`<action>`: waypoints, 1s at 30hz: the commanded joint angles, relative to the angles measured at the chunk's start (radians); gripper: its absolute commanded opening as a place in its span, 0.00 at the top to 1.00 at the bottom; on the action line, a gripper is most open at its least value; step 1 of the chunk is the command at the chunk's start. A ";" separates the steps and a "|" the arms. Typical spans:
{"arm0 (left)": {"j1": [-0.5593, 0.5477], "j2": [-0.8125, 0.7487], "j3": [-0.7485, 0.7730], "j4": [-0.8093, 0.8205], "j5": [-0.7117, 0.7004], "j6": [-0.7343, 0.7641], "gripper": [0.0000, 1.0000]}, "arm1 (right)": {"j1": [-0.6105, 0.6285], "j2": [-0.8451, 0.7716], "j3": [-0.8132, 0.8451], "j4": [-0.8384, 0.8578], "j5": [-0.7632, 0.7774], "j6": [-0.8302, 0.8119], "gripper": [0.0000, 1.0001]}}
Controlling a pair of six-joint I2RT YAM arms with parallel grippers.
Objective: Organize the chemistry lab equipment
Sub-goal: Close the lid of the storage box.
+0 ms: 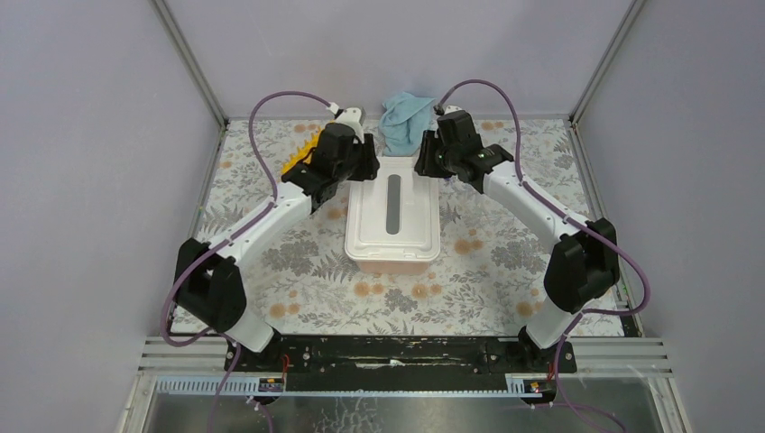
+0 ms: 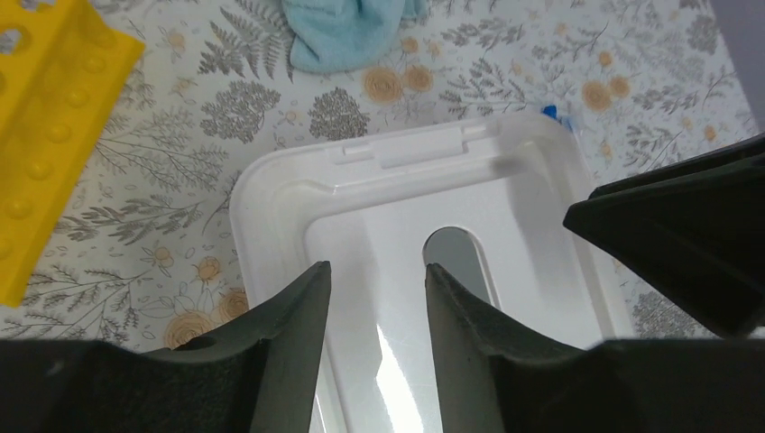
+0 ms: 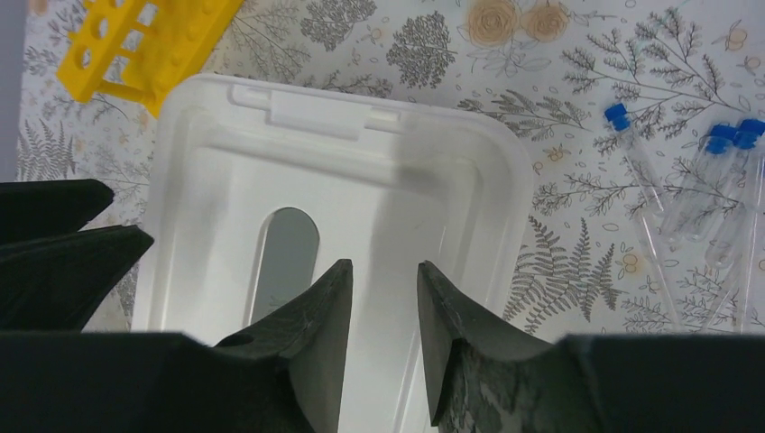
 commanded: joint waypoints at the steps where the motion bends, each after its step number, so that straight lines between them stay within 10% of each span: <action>1: -0.001 -0.085 0.038 -0.007 -0.062 -0.010 0.49 | 0.008 -0.046 0.058 -0.002 0.001 -0.028 0.60; 30: -0.002 -0.214 -0.254 -0.042 0.004 0.016 0.52 | 0.008 -0.096 -0.053 -0.161 0.091 -0.062 0.57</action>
